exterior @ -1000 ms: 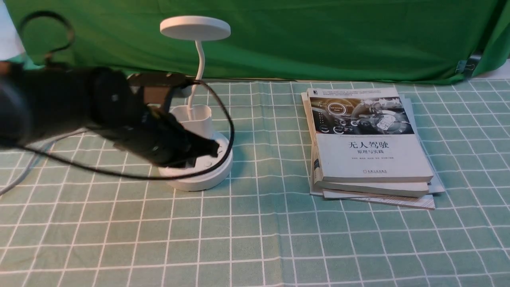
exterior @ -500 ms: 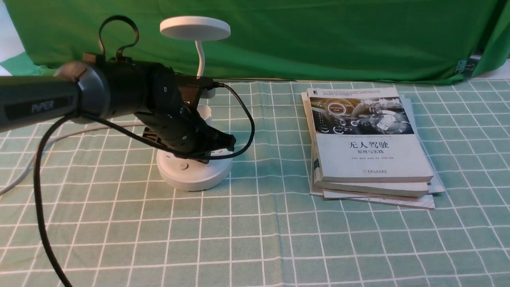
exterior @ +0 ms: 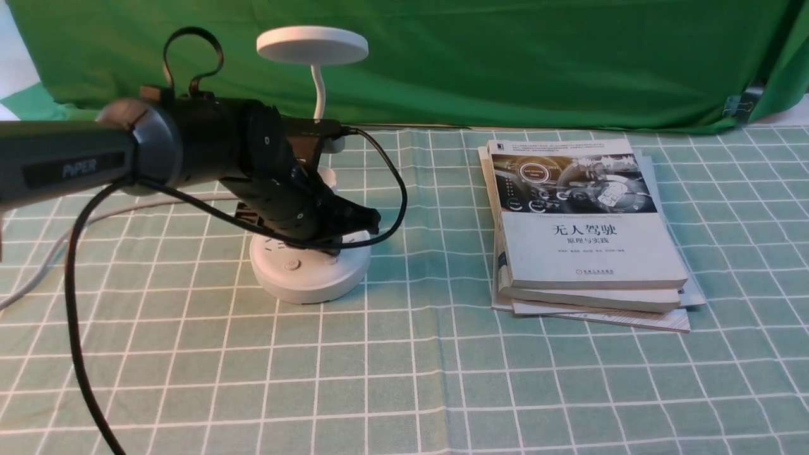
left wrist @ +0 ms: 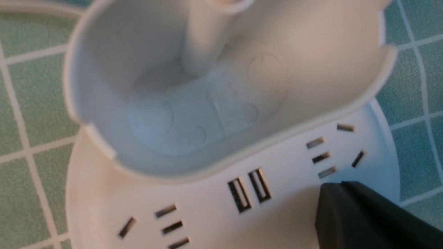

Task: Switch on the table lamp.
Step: 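Press the power button on the lamp base to turn the lamp on with the left gripper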

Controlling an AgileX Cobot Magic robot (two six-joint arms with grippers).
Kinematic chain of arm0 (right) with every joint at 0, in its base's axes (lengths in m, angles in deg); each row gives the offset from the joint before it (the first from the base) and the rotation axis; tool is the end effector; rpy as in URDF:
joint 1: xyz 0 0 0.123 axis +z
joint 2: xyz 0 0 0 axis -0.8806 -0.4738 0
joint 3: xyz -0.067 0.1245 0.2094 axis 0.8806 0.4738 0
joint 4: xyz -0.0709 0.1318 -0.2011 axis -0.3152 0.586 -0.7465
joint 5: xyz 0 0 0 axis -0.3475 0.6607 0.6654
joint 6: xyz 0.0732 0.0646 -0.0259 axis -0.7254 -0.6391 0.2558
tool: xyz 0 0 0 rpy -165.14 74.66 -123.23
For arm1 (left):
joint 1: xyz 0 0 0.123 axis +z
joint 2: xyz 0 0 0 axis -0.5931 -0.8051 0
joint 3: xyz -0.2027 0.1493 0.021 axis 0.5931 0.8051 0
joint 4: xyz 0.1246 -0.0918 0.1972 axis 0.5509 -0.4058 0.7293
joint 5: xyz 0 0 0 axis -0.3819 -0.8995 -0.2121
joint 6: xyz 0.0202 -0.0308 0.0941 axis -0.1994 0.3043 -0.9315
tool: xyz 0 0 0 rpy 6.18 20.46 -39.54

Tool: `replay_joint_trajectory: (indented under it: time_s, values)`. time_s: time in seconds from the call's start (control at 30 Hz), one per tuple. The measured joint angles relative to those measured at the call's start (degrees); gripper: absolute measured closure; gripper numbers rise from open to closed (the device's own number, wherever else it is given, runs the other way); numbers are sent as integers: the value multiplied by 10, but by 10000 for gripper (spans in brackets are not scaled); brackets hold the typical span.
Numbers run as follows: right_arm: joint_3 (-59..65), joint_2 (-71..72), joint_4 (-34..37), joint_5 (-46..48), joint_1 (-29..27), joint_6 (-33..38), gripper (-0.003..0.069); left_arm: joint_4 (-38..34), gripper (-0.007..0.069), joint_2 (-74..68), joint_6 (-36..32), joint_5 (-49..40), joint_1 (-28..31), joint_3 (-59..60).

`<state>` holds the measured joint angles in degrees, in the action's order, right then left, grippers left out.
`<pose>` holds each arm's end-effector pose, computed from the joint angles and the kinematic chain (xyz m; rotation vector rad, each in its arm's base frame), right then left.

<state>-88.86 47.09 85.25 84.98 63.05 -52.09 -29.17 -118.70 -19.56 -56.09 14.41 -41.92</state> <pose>0.0971 0.0003 0.1842 -0.0009 1.7519 0.0049 0.3807 -0.1648 0.1399 0.3257 2.6517 -0.3156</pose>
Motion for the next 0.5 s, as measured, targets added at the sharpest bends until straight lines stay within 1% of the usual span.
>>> replay_joint_trajectory:
  time_s: [0.3, 0.4, 0.5]
  values:
    - [0, 0, 0, 0, 0, 0, 421, 23, 623, 24, 0, -17, -1, -1]
    - [0, 0, 0, 0, 0, 0, 421, 14, 623, 39, 0, -18, -1, -1]
    - [0, 0, 0, 0, 0, 0, 421, -14, 623, 39, -5, -24, -1, -1]
